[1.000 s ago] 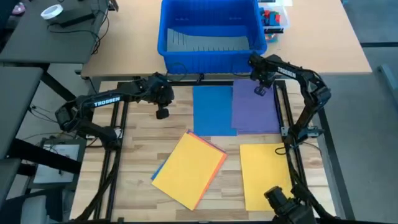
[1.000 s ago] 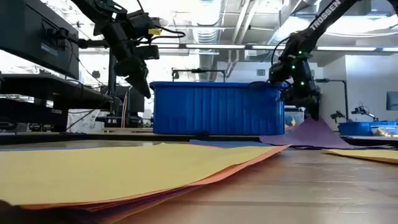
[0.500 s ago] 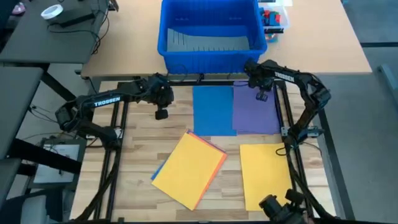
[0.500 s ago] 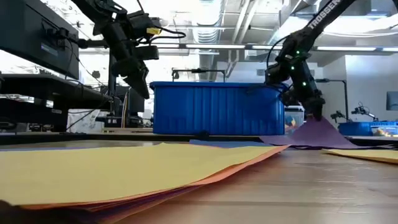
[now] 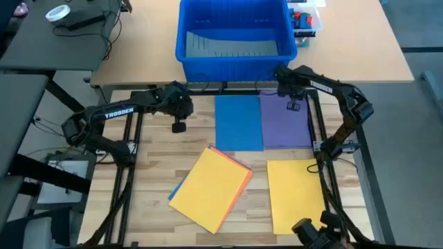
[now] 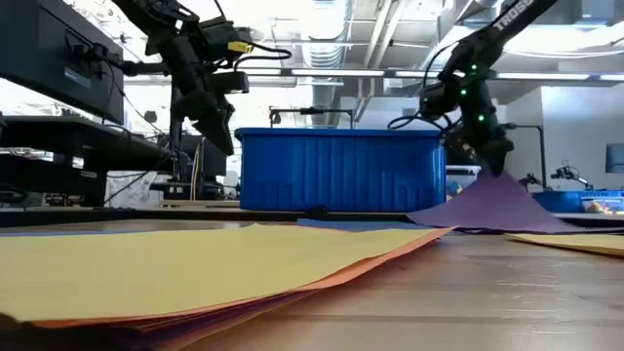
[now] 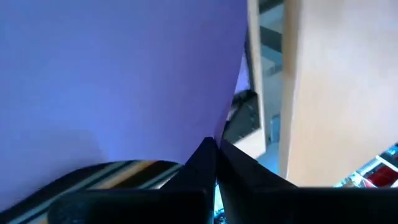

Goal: Organize paper
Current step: Stack the purple paper on top of the other purple papers, then stack the yellow paper on top of the other yellow papers

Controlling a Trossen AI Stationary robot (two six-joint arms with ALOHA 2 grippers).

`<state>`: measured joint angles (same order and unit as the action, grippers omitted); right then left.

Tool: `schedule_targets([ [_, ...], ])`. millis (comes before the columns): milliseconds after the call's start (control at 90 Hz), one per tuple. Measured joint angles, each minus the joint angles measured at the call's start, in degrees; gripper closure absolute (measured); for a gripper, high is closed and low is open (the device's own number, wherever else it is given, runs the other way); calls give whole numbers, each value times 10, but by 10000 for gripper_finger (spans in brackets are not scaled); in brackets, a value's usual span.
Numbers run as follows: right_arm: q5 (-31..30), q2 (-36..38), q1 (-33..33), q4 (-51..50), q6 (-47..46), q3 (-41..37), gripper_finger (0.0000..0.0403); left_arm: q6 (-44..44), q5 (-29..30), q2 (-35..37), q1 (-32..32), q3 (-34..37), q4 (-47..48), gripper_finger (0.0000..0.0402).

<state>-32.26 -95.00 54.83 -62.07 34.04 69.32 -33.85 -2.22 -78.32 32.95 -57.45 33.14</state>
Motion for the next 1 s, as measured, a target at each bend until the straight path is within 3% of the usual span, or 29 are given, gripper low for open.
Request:
schedule_targets([
  [467, -4, 0, 2, -7, -3, 0, 394, -4, 0, 0, 0, 0, 10, 402],
  [733, -18, 0, -5, 2, -10, 0, 287, -6, 0, 0, 0, 0, 9, 402],
  [922, -118, 0, -14, 6, -12, 0, 227, -1, 0, 0, 0, 0, 8, 402],
  [1000, -129, 1, -23, -18, -40, 9, 215, -1, 0, 0, 0, 0, 8, 402],
])
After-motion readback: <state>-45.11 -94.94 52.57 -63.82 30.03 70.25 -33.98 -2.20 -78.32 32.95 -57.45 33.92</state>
